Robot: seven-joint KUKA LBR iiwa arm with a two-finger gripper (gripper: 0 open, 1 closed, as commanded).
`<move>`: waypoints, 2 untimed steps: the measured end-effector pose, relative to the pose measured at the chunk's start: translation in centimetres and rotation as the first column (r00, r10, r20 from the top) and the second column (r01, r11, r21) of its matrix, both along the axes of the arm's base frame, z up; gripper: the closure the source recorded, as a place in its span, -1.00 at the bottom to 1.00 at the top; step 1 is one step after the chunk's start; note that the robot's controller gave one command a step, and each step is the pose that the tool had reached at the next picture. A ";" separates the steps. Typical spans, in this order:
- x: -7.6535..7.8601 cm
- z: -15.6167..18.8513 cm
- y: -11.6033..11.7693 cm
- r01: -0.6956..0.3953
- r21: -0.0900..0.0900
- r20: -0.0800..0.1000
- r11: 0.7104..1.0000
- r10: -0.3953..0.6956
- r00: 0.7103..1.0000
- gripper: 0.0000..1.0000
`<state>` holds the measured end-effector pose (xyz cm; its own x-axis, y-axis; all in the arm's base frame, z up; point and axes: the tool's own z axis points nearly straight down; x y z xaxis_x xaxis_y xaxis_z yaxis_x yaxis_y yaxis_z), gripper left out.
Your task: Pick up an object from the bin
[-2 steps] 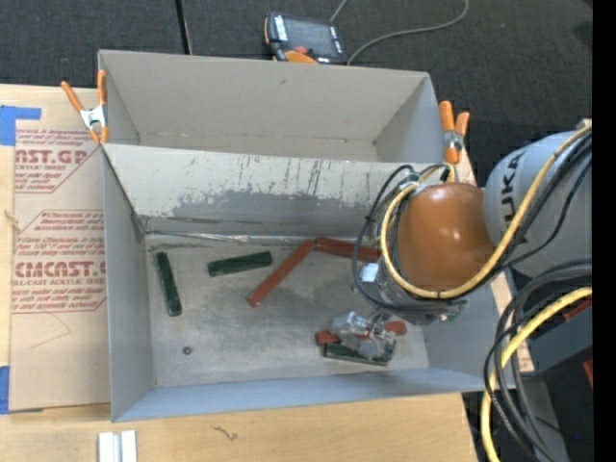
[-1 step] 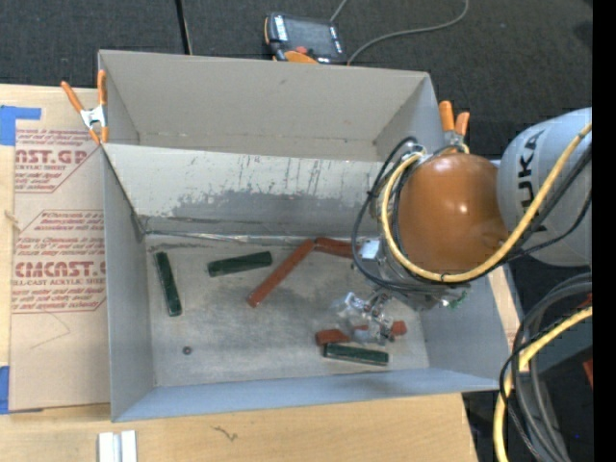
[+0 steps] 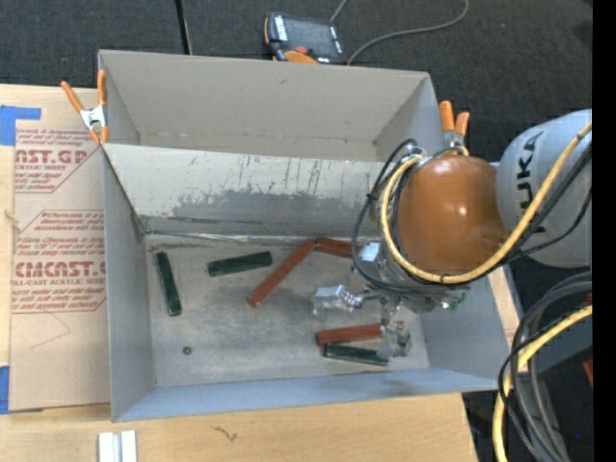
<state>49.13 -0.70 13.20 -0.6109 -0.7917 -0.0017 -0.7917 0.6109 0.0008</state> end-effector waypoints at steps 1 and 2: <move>0.1 -6.3 -0.2 0.164 0.001 0.002 0.986 -0.164 0.986 -1.00; 0.0 -6.3 -0.2 0.164 0.000 -0.001 0.987 -0.164 0.987 1.00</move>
Offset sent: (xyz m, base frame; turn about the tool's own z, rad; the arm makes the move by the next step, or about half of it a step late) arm -0.0001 -0.0034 -0.0620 0.1644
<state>49.09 -0.92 6.93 -0.7322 -0.6811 -0.0007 -0.6811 0.7322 0.0015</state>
